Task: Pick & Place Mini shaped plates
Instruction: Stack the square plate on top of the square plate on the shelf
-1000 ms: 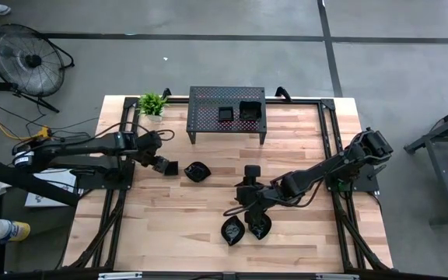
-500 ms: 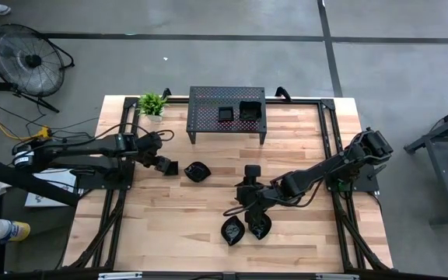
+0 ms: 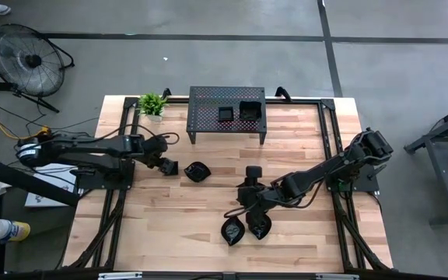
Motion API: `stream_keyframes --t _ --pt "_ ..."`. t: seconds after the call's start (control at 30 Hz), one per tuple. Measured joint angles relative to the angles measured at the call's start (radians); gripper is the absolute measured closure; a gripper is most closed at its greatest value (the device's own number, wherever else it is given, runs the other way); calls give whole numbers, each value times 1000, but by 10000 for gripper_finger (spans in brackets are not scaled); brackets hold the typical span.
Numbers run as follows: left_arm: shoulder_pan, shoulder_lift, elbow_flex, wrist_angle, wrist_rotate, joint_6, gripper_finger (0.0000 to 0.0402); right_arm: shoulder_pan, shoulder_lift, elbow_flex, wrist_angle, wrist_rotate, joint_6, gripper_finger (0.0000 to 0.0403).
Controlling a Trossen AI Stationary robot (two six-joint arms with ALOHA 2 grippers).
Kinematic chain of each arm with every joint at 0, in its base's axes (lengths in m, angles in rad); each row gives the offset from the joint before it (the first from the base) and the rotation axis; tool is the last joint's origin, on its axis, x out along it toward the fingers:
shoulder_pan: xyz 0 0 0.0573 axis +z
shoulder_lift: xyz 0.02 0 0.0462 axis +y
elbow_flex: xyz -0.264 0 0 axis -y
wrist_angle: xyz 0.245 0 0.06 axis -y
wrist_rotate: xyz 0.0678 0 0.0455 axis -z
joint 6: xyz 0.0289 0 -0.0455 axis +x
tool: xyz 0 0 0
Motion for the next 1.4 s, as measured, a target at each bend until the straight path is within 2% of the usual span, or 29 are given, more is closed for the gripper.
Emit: stream_keyframes --t 0.17,0.5,0.83,1.0,1.27,1.4 --pt "0 0 0 -4 -3 0 227 5 0 0 -6 6 0 206" --pt "0 0 0 -7 -9 1 337 5 0 0 -10 8 0 206" --pt "0 0 0 6 -17 25 393 5 0 0 -9 8 0 206" --pt "0 -2 1 57 -18 35 398 5 0 0 -9 8 0 206" --pt "0 -17 1 241 -42 93 400 5 0 0 3 8 0 206" --pt "0 -41 6 248 -68 115 400 5 0 0 6 8 -3 206"
